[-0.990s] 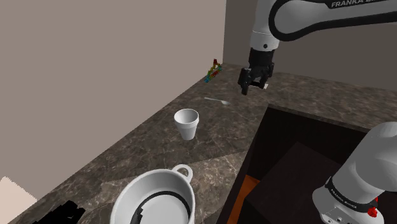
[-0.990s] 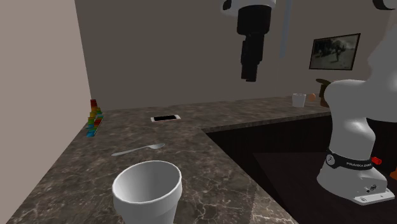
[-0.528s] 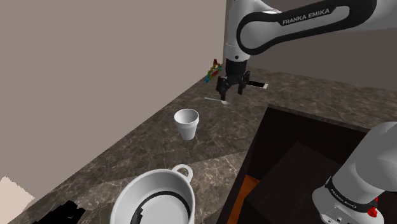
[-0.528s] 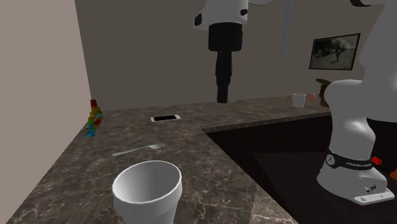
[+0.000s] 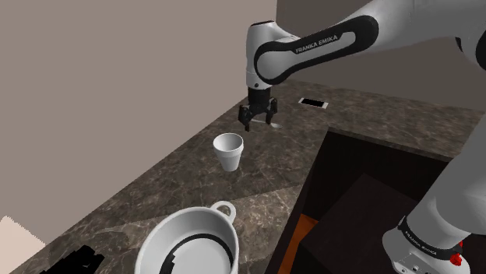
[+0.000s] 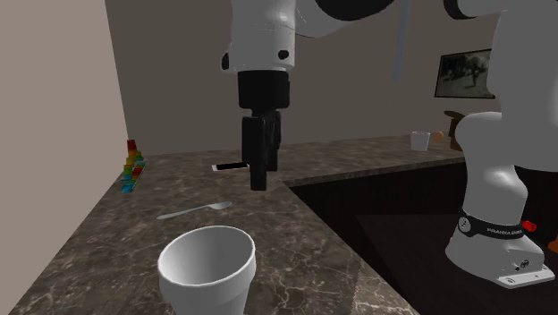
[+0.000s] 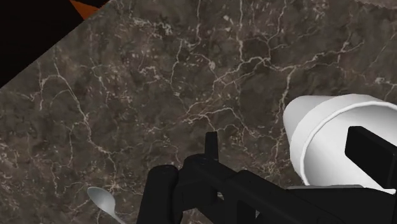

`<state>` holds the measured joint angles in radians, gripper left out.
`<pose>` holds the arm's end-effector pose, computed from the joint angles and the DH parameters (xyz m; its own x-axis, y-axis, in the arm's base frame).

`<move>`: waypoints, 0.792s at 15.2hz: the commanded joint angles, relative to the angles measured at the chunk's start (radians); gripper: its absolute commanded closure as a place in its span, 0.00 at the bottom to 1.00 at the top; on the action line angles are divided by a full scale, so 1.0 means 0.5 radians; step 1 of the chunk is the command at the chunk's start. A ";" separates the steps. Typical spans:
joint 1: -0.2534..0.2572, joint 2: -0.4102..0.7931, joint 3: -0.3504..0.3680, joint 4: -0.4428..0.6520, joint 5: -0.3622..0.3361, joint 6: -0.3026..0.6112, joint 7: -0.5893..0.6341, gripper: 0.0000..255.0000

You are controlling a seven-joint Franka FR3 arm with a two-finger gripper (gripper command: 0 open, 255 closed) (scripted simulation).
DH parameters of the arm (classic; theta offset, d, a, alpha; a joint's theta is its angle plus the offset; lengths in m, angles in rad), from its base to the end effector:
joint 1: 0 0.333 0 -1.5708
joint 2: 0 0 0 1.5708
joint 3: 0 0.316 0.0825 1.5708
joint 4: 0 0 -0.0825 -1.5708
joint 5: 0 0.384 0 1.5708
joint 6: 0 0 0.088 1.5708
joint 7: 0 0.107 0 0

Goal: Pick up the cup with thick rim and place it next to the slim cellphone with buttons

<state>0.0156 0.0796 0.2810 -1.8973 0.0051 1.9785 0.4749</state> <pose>0.5560 0.1668 0.4605 0.9836 -0.1801 -0.0081 -0.1803 -0.9833 -0.0259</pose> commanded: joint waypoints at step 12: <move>0.102 0.584 0.000 0.411 -0.152 0.133 0.173 0.00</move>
<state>0.0663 0.3641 0.2822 -1.6907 -0.0689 2.0359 0.5612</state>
